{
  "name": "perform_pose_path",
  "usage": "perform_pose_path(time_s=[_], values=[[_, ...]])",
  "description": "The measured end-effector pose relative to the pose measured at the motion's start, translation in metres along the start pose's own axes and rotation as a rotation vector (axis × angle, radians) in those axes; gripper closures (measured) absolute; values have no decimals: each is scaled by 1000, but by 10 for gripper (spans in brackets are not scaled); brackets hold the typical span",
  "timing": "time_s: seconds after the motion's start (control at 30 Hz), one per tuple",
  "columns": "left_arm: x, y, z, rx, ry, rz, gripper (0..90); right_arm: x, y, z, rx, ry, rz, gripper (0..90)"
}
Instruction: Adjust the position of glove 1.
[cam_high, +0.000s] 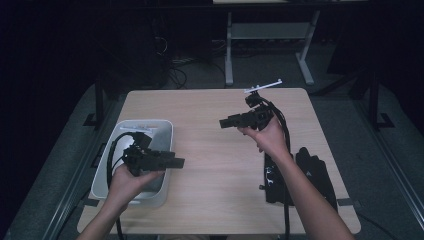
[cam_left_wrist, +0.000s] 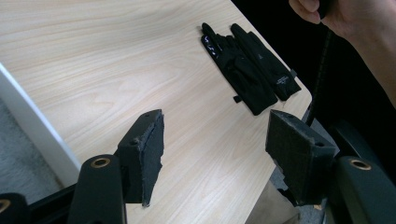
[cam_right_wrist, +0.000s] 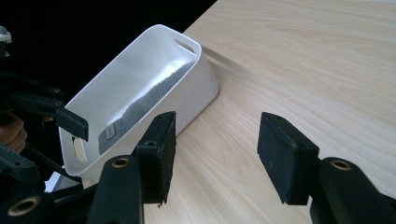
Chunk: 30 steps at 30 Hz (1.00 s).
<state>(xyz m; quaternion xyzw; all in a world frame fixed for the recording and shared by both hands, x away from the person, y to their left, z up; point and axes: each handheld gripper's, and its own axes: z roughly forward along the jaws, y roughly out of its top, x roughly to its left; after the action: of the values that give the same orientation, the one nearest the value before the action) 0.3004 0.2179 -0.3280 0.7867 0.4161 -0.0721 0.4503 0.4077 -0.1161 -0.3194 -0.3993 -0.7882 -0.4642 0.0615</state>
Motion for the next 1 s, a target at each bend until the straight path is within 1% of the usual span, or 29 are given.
perform_pose_path(time_s=[0.03, 0.2, 0.27, 0.53, 0.6, 0.67, 0.83, 0.93, 1.0], values=[[0, 0, 1, -1, -2, -1, 367, -1, -2, -2, -1, -1, -3, 465], [-5, 3, 6, 1, -9, 16, 366, -5, -9, -12, -9, -11, 13, 465], [-6, 4, 8, 3, -13, 15, 366, -7, -13, -17, -12, -17, 12, 465], [-13, 8, 20, 15, -27, 34, 361, -18, -29, -35, -29, -31, 29, 465], [-15, 9, 24, 19, -34, 34, 361, -20, -33, -40, -34, -32, 39, 465], [-17, 10, 28, 25, -59, 30, 354, -22, -36, -45, -40, -31, 45, 467], [-25, 12, 35, 37, -71, 51, 354, -28, -46, -55, -50, -45, 51, 466], [-28, 13, 40, 34, -77, 52, 354, -31, -53, -62, -57, -52, 59, 466], [-30, 13, 43, 36, -81, 60, 354, -33, -58, -66, -60, -58, 66, 466]])
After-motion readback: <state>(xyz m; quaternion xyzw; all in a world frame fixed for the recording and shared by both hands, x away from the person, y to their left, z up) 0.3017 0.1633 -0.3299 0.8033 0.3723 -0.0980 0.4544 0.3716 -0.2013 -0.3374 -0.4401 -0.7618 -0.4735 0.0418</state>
